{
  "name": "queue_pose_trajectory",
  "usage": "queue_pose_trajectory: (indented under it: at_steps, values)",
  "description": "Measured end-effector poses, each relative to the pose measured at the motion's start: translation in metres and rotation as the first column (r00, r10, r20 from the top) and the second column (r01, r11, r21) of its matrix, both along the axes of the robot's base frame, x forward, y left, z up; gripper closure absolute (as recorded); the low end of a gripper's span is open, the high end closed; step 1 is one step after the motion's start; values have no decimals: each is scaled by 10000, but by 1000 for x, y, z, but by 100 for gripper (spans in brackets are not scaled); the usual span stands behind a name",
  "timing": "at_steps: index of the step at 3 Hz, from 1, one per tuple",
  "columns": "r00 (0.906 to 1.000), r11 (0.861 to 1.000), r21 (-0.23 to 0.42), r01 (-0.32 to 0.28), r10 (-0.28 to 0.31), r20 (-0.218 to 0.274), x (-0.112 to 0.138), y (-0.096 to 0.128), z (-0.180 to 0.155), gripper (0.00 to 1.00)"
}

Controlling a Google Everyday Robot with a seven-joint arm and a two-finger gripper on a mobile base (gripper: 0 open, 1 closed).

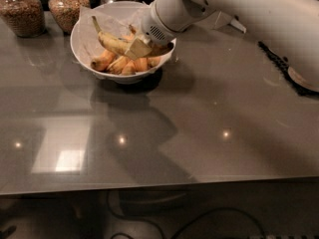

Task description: Pick banana from white bowl

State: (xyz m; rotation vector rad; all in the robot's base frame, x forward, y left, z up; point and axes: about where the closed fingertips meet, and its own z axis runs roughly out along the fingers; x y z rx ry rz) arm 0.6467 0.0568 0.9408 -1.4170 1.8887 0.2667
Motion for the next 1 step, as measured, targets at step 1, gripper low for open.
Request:
queue_pose_trajectory:
  at_steps: [1]
  values:
    - [9991, 9974, 643, -321, 302, 291, -24, -10, 21, 100]
